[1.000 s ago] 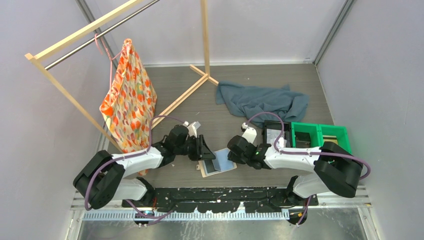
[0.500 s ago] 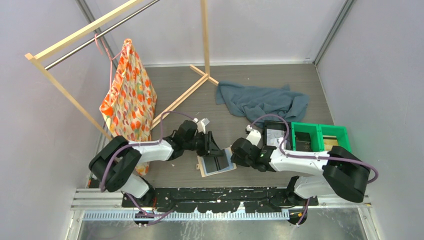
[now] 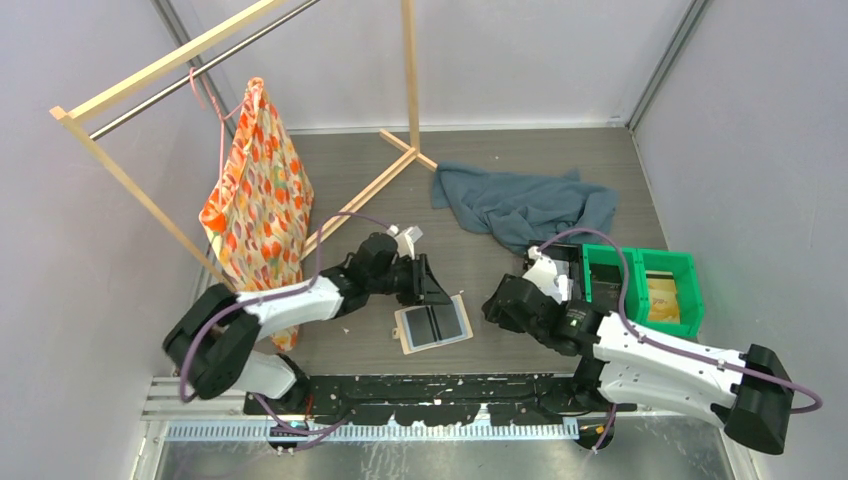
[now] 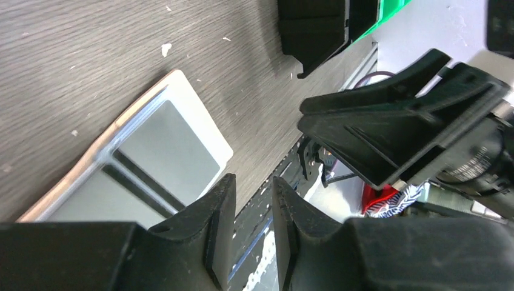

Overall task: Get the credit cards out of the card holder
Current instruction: Remove the credit card from the card holder.

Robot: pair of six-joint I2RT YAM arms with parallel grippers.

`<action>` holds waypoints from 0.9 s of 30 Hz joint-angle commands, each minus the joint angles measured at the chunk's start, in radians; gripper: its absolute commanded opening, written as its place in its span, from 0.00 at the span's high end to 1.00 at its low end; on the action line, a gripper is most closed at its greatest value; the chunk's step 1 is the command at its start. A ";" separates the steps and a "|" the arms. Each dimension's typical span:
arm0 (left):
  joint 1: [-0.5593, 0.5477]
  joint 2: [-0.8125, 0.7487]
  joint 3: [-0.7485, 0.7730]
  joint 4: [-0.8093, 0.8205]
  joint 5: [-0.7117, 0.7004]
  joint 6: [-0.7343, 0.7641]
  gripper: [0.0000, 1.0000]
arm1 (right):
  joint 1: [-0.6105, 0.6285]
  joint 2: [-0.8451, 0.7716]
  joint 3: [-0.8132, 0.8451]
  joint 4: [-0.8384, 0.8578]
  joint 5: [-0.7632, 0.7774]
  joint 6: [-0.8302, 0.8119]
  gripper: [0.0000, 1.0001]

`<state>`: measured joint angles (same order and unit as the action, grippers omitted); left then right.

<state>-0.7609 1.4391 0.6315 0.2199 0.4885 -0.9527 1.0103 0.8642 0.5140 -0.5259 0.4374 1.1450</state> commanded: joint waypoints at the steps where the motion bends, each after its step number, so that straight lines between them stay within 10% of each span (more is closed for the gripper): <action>1: 0.015 -0.178 -0.066 -0.210 -0.149 0.025 0.71 | 0.000 0.069 0.017 0.162 -0.089 -0.077 0.55; 13: 0.032 -0.368 -0.290 -0.227 -0.214 -0.044 0.73 | -0.010 0.502 0.083 0.688 -0.512 -0.119 0.53; 27: 0.057 -0.245 -0.331 -0.118 -0.212 -0.040 0.74 | -0.063 0.569 -0.018 0.813 -0.515 -0.052 0.56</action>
<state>-0.7109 1.1652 0.3058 0.0639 0.2962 -0.9966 0.9604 1.4410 0.5079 0.2291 -0.0734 1.0855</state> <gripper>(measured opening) 0.263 0.441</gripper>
